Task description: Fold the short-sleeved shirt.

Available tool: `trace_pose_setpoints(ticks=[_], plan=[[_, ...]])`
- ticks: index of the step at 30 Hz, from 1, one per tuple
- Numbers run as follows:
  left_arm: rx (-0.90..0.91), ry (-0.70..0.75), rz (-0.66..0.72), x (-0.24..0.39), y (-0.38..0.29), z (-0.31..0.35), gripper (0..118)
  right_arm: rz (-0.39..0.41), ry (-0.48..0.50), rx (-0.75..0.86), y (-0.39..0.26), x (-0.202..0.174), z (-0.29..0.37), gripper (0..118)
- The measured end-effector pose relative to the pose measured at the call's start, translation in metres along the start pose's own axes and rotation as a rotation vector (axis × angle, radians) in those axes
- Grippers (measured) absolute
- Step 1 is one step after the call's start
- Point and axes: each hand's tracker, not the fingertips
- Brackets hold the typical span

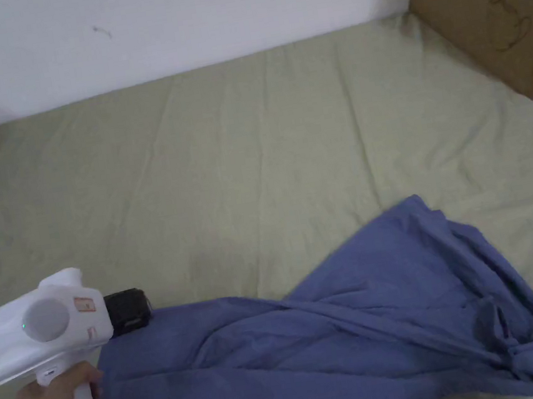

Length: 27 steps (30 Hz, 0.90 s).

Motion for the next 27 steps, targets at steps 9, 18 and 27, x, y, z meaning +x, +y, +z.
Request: trace_pose_setpoints(ticks=[9, 18, 27], plan=[[-0.061, 0.102, -0.049, 0.004, -0.011, -0.052, 101, -0.095, -0.004, -0.025, 0.010, 0.026, -0.010, 0], [-0.048, 0.211, -0.090, 0.019, -0.004, -0.034, 0, -0.115, -0.006, -0.023, 0.015, 0.023, -0.001, 0], [-0.061, 0.169, -0.061, 0.004, -0.005, -0.034, 0, -0.082, 0.049, 0.111, 0.068, 0.031, 0.032, 0]])
